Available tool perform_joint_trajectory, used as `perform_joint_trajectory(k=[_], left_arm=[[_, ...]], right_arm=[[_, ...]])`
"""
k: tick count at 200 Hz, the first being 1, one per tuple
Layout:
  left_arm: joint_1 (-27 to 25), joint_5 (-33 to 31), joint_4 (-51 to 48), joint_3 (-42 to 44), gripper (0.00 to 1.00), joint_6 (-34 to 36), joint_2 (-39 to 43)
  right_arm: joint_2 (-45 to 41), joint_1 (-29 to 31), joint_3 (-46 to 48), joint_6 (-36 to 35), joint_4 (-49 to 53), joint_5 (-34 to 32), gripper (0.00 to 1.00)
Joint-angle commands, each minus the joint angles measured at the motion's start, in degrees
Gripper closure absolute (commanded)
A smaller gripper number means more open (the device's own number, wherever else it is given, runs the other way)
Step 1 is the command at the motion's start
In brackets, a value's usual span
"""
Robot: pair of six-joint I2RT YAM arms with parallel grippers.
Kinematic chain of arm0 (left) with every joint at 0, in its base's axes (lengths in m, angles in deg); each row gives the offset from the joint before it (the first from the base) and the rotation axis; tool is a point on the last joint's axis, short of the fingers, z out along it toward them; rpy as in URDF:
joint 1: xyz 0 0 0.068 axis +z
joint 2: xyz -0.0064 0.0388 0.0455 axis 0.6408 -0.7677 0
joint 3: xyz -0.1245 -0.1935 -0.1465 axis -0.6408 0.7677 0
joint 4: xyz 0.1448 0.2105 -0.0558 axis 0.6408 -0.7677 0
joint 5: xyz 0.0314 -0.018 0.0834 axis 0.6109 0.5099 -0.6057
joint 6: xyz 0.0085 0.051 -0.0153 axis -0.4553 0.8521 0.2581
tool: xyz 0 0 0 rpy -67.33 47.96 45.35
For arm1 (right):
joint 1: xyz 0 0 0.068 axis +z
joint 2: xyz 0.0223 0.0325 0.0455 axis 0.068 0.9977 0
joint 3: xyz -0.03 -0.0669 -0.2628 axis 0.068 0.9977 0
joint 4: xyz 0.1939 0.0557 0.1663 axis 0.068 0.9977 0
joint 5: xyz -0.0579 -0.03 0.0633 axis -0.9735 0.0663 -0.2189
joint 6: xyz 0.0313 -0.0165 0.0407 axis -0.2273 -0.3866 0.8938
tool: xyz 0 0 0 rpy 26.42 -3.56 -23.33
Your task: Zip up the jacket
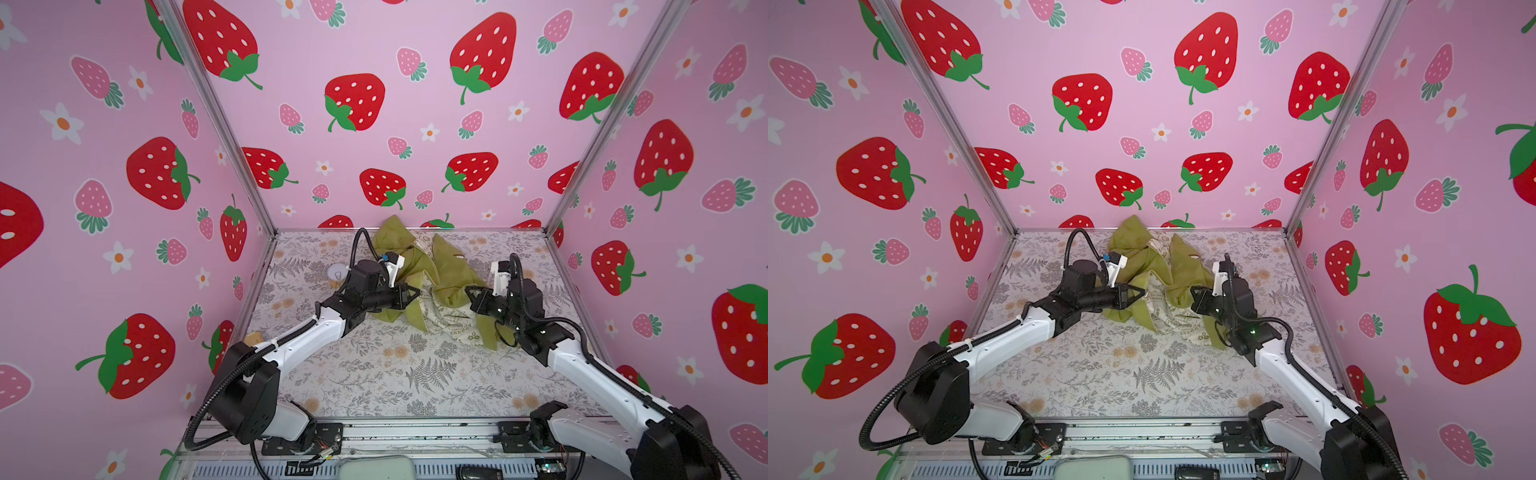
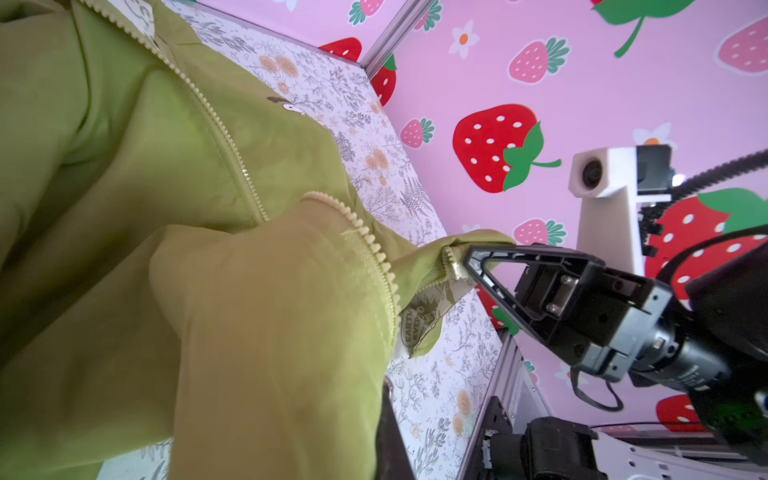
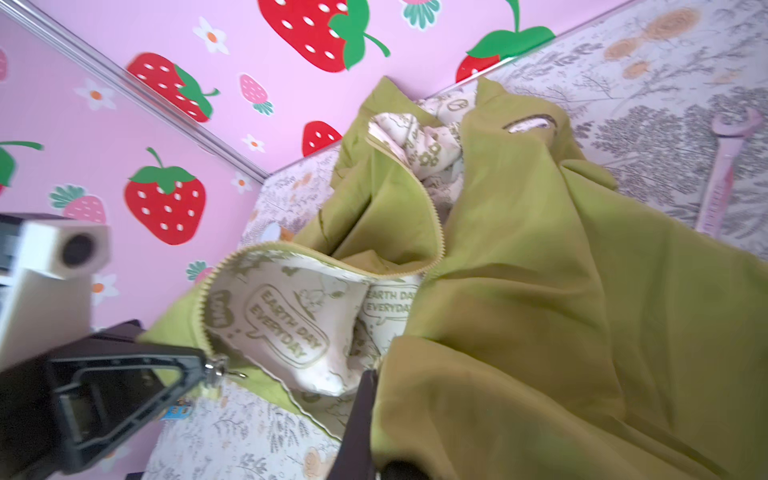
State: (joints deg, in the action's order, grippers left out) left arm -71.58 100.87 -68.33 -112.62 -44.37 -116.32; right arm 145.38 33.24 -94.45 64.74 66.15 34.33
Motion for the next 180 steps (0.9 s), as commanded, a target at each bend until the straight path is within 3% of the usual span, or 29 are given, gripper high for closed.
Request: perform_joint_trajectory(k=[1,40,74,180], left_arm=[[0.16,2.59,12.08,1.89,1.00,-4.36,1.73],[0.20,4.74,18.61,4.64,1.00,-8.40,2.14],[0.22,6.27,22.45,6.70,1.00,-10.91,3.40],[0.28,9.95,31.25,8.05,1.00,-17.92,2.63]], right_arm=[[-0.74,-0.16,1.24,4.84,-11.19,5.03,1.00],[3.79,0.89,2.30,12.17,-24.85,10.64,1.00],[6.95,3.97,2.00,14.90,-31.35,10.94,1.00],[6.68,7.40,2.55,17.89,-34.73,6.24,1.00]])
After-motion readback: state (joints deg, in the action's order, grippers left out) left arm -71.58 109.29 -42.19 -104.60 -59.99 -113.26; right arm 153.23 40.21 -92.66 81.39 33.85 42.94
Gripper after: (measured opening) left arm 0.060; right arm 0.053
